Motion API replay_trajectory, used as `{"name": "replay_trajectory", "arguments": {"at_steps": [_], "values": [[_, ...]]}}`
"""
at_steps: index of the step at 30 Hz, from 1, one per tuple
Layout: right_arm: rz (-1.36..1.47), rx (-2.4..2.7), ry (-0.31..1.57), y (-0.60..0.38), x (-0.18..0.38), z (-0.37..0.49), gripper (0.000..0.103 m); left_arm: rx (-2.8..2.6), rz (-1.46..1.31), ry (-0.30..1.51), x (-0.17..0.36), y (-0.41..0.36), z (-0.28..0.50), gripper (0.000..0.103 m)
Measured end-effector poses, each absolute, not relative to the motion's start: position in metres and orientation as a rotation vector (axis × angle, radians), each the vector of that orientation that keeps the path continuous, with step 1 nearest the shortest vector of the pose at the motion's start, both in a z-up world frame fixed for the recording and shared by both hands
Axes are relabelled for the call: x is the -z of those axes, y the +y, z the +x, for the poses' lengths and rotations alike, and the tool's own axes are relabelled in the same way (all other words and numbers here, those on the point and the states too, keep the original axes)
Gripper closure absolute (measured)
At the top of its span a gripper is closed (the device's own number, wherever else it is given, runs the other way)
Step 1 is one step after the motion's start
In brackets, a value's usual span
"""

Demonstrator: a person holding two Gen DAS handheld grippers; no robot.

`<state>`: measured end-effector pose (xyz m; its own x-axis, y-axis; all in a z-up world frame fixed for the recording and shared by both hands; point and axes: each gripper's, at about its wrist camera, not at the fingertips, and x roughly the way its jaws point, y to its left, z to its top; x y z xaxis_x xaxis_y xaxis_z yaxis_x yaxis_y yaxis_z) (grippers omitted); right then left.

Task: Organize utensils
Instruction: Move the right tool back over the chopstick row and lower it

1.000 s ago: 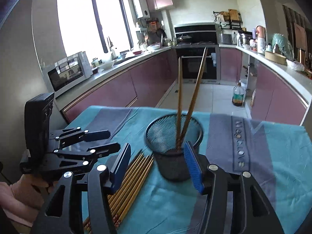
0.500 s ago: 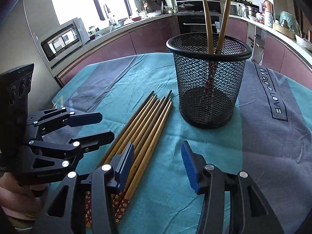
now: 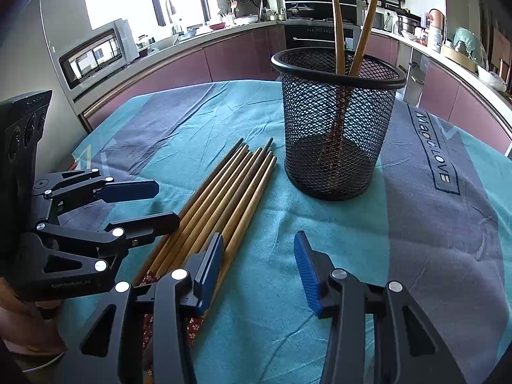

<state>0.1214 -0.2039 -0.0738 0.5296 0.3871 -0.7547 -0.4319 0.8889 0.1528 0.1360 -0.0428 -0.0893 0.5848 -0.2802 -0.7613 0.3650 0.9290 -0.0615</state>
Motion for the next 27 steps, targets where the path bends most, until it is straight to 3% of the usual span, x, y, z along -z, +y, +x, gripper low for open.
{"name": "replay_trajectory", "arguments": {"at_steps": [12, 20, 27], "values": [[-0.089, -0.470, 0.894, -0.2048, 0.0751, 0.1218, 0.064, 0.348, 0.134, 0.872, 0.0922, -0.0454, 0.1384, 0.055], [-0.103, -0.462, 0.893, -0.2047, 0.0756, 0.1227, 0.068, 0.377, 0.147, 0.873, 0.0912, -0.0472, 0.1363, 0.067], [-0.126, -0.454, 0.889, -0.2011, 0.0754, 0.1246, 0.067, 0.359, 0.143, 0.880, 0.0933, -0.0481, 0.1431, 0.065]]}}
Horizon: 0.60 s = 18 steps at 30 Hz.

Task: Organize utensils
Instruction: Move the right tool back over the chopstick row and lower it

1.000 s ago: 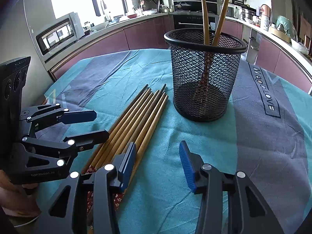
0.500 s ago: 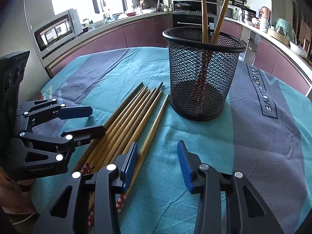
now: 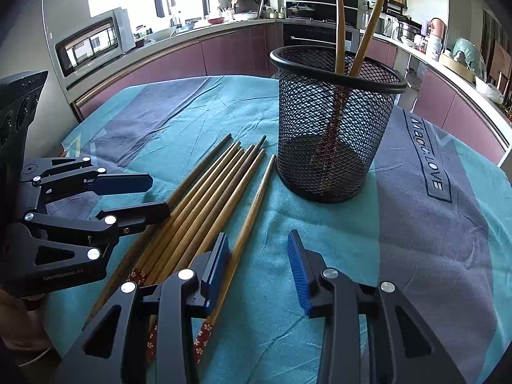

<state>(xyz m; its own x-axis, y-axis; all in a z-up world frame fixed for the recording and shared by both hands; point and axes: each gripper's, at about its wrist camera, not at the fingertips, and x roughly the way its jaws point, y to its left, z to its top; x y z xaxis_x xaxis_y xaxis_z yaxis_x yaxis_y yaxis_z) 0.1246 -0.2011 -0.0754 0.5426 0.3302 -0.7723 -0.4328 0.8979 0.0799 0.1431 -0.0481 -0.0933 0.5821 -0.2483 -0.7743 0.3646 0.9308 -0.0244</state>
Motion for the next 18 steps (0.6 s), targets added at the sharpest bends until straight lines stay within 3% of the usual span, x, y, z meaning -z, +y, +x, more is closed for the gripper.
{"name": "replay_trajectory", "arguments": {"at_steps": [5, 13, 18], "values": [[-0.129, -0.455, 0.888, -0.198, 0.075, 0.127, 0.067, 0.359, 0.148, 0.887, 0.096, -0.052, 0.151, 0.072], [-0.110, -0.464, 0.893, -0.195, 0.076, 0.135, 0.079, 0.355, 0.131, 0.896, 0.095, -0.057, 0.160, 0.090], [-0.092, -0.469, 0.896, -0.198, 0.076, 0.136, 0.083, 0.350, 0.112, 0.898, 0.096, -0.058, 0.161, 0.090]]}}
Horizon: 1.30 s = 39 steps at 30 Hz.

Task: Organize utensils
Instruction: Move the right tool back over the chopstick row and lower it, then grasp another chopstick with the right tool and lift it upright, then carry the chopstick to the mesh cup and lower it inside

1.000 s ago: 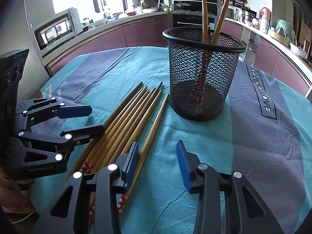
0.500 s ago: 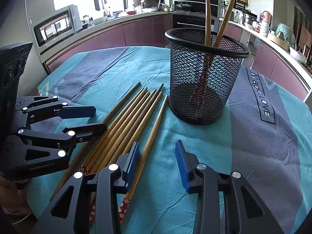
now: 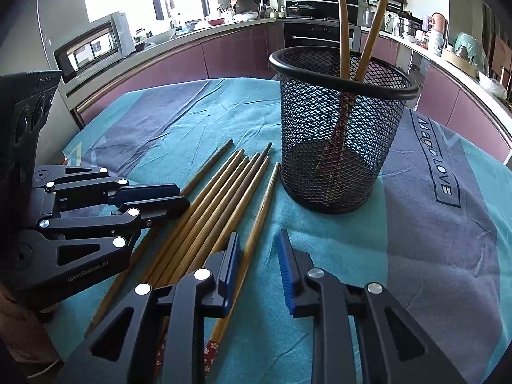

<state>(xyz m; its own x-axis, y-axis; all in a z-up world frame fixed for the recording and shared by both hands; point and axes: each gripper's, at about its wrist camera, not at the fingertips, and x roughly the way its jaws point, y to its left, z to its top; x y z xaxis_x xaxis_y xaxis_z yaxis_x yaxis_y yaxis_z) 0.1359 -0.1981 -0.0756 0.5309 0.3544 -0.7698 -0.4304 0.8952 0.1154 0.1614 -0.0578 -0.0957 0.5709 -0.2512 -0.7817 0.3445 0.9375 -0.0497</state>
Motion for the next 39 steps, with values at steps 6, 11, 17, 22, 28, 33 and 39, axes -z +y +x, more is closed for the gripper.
{"name": "replay_trajectory", "arguments": {"at_steps": [6, 11, 17, 22, 28, 33, 39], "values": [[-0.073, -0.467, 0.898, -0.201, 0.076, 0.139, 0.089, 0.344, 0.094, 0.898, 0.096, -0.058, 0.161, 0.091], [-0.030, -0.478, 0.905, -0.207, 0.076, 0.140, 0.097, 0.347, 0.066, 0.900, 0.095, -0.056, 0.160, 0.093], [-0.005, -0.494, 0.900, -0.213, 0.071, 0.137, 0.098, 0.356, 0.039, 0.897, 0.092, -0.051, 0.156, 0.095], [0.030, -0.524, 0.886, -0.219, 0.066, 0.133, 0.098, 0.367, 0.013, 0.882, 0.084, -0.046, 0.152, 0.095], [0.076, -0.575, 0.853, -0.228, 0.054, 0.125, 0.098, 0.400, -0.034, 0.849, 0.067, -0.037, 0.147, 0.095], [0.105, -0.611, 0.795, -0.234, 0.036, 0.119, 0.098, 0.451, -0.083, 0.793, 0.042, -0.029, 0.140, 0.095], [0.135, -0.628, 0.727, -0.243, 0.014, 0.116, 0.098, 0.506, -0.129, 0.703, 0.005, -0.019, 0.129, 0.095]]}}
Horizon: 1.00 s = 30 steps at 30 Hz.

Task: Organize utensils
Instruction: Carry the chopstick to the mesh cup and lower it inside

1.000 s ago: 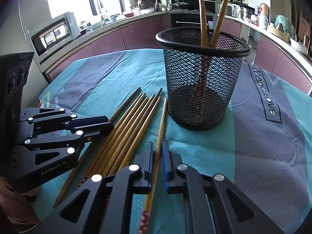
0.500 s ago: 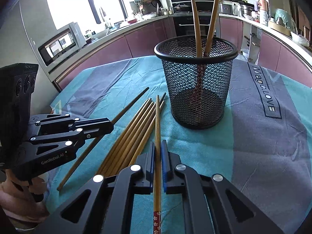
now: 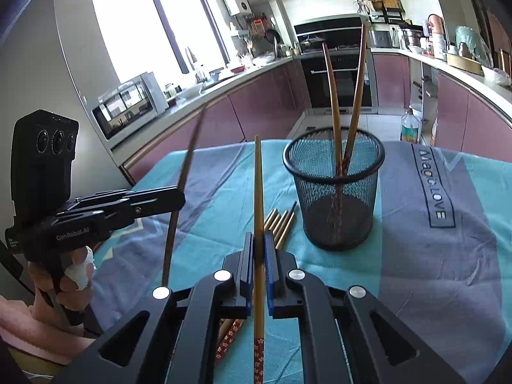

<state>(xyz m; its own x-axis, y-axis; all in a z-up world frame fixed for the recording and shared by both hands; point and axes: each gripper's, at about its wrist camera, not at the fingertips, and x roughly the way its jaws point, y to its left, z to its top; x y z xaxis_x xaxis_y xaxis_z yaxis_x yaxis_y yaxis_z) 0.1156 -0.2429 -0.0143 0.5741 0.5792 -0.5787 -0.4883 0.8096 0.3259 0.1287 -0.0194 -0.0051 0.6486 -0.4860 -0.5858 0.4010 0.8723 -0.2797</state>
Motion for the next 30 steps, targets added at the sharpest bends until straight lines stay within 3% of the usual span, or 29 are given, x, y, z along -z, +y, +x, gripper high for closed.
{"name": "replay_trajectory", "arguments": {"at_steps": [30], "values": [[0.137, -0.561, 0.429, -0.286, -0.085, 0.139, 0.098, 0.574, -0.181, 0.427, -0.117, -0.041, 0.156, 0.095]]}}
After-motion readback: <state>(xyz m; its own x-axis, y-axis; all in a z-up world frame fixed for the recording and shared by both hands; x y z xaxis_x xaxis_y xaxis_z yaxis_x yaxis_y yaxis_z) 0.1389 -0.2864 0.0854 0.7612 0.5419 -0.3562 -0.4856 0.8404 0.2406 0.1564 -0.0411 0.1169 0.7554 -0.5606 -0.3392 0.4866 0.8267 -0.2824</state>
